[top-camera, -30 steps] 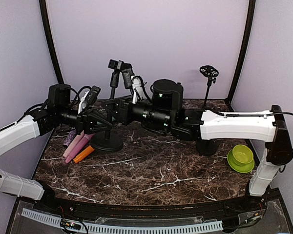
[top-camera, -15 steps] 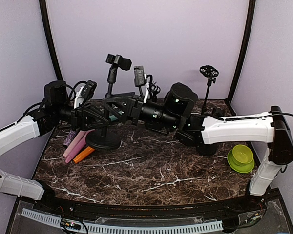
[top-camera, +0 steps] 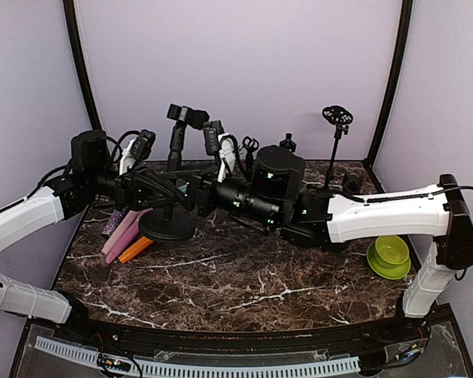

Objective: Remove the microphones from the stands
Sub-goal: Place the microphone stand at the center of the board.

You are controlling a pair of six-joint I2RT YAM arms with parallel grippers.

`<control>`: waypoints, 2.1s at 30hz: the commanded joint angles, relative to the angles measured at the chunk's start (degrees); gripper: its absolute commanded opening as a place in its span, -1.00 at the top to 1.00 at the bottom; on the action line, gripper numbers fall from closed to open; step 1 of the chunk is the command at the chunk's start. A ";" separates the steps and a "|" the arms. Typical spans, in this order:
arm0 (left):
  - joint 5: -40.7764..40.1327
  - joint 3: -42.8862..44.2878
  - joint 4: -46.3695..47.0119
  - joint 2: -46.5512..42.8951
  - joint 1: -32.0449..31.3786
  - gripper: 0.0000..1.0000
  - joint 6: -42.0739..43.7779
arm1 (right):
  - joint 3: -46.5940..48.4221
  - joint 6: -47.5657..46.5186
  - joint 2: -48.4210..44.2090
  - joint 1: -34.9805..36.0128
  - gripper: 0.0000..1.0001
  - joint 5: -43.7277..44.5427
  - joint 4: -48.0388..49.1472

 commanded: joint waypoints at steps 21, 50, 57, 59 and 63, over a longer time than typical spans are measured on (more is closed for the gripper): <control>-20.25 7.57 -28.02 -0.36 1.16 -0.95 25.92 | -0.01 -8.27 3.07 -0.66 1.00 15.22 1.13; -29.70 16.36 -44.92 9.16 23.28 -0.98 31.05 | 27.39 -23.84 43.92 -16.34 1.00 29.42 15.24; -31.94 16.23 -43.72 8.84 24.55 -0.98 30.23 | 24.57 -20.77 43.40 -16.34 0.51 28.66 14.95; -31.97 16.24 -43.07 8.53 25.13 -0.98 29.60 | 22.81 -19.86 42.28 -16.32 0.30 28.60 14.82; -32.01 16.12 -42.00 7.40 26.76 -0.98 29.05 | 19.08 -17.90 39.39 -16.14 -0.19 28.80 13.73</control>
